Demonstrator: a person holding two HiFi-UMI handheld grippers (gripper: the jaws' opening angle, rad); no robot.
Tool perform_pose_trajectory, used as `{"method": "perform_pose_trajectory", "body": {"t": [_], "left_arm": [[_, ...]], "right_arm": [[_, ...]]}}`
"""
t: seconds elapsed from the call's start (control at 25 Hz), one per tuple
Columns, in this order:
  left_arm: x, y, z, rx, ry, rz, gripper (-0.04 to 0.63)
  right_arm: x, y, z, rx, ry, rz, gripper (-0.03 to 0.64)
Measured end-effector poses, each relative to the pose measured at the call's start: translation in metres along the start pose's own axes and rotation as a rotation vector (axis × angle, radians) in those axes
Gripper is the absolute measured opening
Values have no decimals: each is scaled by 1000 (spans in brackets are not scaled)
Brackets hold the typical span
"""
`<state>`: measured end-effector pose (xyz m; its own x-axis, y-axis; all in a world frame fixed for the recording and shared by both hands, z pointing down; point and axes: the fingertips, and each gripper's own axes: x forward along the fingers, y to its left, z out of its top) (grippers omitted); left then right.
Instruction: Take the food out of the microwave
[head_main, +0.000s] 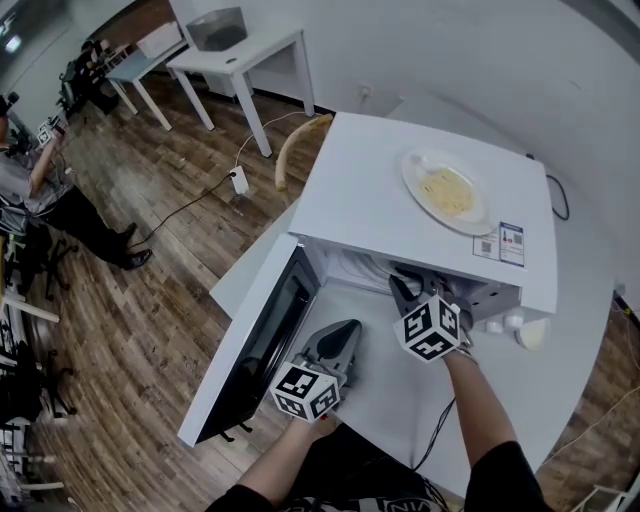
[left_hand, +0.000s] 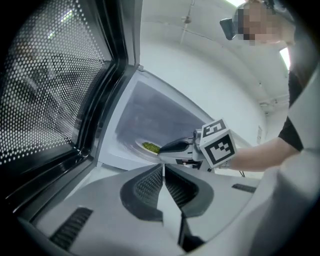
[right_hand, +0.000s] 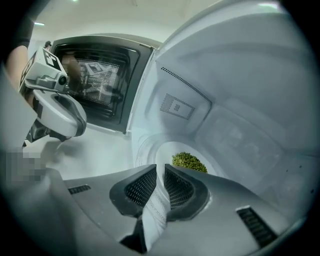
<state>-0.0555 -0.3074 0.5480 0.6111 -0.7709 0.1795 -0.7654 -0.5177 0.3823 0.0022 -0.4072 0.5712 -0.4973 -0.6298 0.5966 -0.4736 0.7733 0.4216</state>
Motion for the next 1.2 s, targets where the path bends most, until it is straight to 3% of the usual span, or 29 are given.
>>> {"method": "perform_pose_trajectory", "body": {"t": [0.24,0.64,0.92,1.04,1.2], "left_arm": [[2,0,-1,-5,2,0,20],[14,-9,-4,-88,35,-43,21],[17,-9,-2,-329,-15,-83,22],[21,-12,0,-411,-29,-110,74],[27,-13,-2,-538,-50,-134,80]], "right_arm": [[-15,8,4,14,-31,-13,63],[-44,34,12,38,-107,-7,58],[-62,50,12,64,-155,-2,58],[-65,55,11,55,-159,6,58],[-68,59,8,43,-161,9,60]]}}
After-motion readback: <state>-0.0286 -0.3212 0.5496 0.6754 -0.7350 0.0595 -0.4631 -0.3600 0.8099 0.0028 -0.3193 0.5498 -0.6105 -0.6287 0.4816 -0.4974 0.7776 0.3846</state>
